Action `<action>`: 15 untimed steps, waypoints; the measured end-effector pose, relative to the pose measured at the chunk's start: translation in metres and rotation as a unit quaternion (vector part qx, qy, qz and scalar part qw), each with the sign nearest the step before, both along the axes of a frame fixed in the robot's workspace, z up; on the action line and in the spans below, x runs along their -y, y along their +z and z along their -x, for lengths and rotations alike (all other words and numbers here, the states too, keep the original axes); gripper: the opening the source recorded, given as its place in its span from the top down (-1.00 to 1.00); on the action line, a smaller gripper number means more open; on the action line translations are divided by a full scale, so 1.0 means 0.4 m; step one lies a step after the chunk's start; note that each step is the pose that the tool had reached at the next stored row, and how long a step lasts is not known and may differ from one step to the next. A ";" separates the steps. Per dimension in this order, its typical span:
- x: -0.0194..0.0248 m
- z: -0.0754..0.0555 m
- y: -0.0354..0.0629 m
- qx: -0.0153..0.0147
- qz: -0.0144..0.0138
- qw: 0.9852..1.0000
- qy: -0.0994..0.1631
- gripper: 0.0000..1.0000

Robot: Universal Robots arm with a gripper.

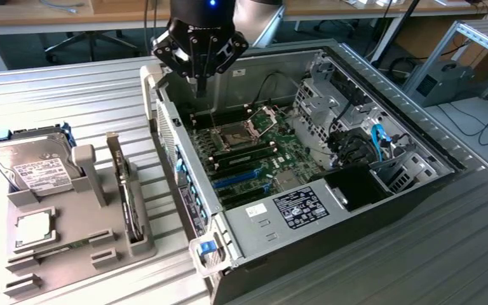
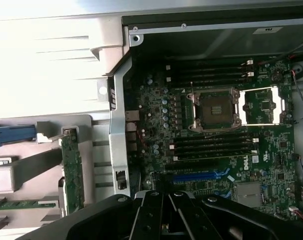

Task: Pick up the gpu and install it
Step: 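Reach for the gpu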

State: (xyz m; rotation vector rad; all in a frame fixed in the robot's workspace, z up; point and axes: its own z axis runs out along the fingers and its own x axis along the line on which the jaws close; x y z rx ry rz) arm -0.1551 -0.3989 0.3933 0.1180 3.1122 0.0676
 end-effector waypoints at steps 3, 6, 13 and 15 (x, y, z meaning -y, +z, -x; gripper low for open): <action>0.000 0.005 0.000 0.000 0.000 1.000 0.000 0.79; 0.000 0.013 0.000 0.000 0.000 1.000 0.000 0.79; 0.000 0.123 0.000 0.000 0.000 1.000 0.000 0.79; 0.000 0.128 0.000 0.000 0.000 1.000 0.000 0.79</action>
